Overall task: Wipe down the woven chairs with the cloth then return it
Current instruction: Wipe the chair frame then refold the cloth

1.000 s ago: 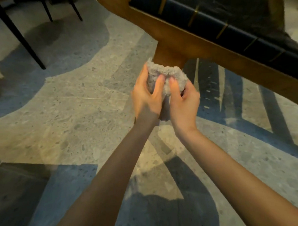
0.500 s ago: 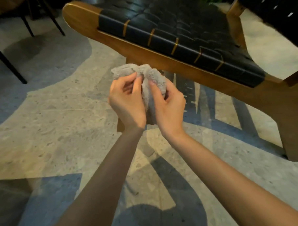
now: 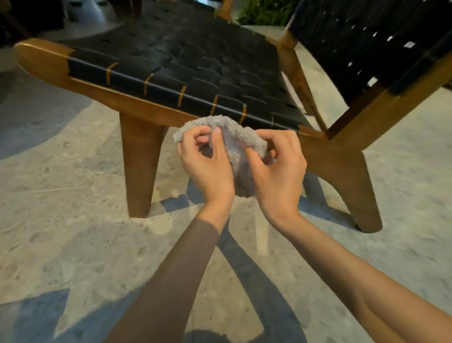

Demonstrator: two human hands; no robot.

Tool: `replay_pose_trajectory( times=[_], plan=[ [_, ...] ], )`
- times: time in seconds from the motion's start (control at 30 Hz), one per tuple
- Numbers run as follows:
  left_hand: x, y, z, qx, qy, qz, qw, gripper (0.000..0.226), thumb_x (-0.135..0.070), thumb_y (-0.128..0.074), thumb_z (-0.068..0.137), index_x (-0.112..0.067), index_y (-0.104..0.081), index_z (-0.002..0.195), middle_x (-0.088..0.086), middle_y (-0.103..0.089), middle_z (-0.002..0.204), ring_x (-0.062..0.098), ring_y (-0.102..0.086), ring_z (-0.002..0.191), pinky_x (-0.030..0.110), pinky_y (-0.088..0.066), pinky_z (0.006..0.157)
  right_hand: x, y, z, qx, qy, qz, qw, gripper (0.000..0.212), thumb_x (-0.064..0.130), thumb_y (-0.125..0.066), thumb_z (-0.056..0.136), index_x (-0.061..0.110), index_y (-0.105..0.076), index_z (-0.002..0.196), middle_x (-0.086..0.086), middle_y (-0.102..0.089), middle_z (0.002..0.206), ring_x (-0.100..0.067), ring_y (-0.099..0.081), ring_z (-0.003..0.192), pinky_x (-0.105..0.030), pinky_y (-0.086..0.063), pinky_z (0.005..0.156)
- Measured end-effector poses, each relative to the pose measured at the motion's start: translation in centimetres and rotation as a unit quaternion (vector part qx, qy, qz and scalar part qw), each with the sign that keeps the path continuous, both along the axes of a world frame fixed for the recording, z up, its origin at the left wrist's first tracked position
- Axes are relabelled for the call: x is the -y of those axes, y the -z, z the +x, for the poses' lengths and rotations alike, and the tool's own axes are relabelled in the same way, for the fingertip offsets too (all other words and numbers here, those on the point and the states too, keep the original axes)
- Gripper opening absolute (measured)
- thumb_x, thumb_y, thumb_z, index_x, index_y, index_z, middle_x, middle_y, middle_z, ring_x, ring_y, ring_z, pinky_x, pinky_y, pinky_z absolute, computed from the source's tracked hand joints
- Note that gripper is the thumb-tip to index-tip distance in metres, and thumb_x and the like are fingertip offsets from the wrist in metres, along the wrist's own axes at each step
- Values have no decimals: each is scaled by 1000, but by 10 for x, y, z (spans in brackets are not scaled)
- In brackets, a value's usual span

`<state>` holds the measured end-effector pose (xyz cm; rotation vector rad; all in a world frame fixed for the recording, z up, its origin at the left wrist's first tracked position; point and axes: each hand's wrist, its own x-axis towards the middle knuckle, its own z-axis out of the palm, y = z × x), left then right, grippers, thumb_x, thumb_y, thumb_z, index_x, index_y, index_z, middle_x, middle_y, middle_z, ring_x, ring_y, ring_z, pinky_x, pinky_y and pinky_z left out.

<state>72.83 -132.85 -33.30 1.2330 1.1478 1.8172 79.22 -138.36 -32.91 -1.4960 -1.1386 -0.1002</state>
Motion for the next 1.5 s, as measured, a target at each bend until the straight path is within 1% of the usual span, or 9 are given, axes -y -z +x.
replay_pose_trajectory(
  times=[0.17,0.37,0.53,0.83,1.0,1.13,1.3,1.4,1.5],
  plan=[
    [27,12,47,13,36,-9,999,11,-9,-65,86,-13,-56,91,-2,-55,90,16,-55,81,17,-46,73,25,7,45,0,50,-7,999,16,14,-69,86,20,-64,100,10,-54,96,4,-50,85,-7,-41,71],
    [57,27,95,6,88,-59,994,13,-12,-67,85,-17,-57,91,0,-56,95,-2,-51,80,7,-42,71,49,23,91,-21,111,-19,993,12,17,-65,88,21,-62,99,8,-55,96,8,-50,89,-3,-37,72],
    [73,32,111,-36,159,-90,983,13,-13,-65,87,-21,-55,87,-13,-51,90,1,-52,80,7,-43,69,62,34,114,-49,157,-26,986,10,21,-65,88,24,-60,96,11,-53,95,11,-48,86,-2,-34,72],
    [78,5,48,-164,219,-10,962,11,-16,-64,88,-20,-55,94,-10,-42,111,-9,-52,91,4,-43,76,77,25,94,1,31,-10,999,10,24,-65,89,25,-58,96,8,-54,95,-1,-53,89,-10,-42,69],
    [72,-17,14,-220,246,67,942,7,-18,-61,89,-19,-55,93,-17,-34,143,-6,-39,126,18,-48,89,61,-1,80,-3,-76,-20,997,12,29,-61,84,23,-59,95,22,-58,87,-3,-59,83,-10,-45,67],
    [54,-40,4,-254,251,36,933,21,-24,-53,93,-43,-44,93,-12,-51,116,-4,-52,101,16,-49,77,39,-32,76,26,-143,-29,989,11,28,-59,84,24,-56,94,17,-59,83,-8,-60,75,-19,-49,58],
    [23,-94,-1,-298,251,-30,920,20,-27,-51,94,-42,-40,88,-6,-52,82,6,-54,70,23,-46,59,19,-83,80,24,-152,-84,985,10,26,-58,87,29,-51,94,16,-57,80,-6,-57,66,-12,-38,52],
    [7,-141,-4,-308,270,-52,911,24,-21,-56,93,-37,-39,88,-2,-52,76,7,-53,66,27,-48,61,12,-123,84,10,-155,-145,977,9,32,-54,91,33,-49,98,19,-56,84,-5,-58,68,-12,-40,53],
    [-7,-192,-8,-309,292,-116,898,28,-24,-62,90,-37,-38,96,-11,-51,82,-5,-55,72,13,-44,64,9,-171,89,9,-154,-209,966,9,36,-52,95,35,-46,102,21,-56,82,-4,-59,68,-15,-44,54]
  ],
)
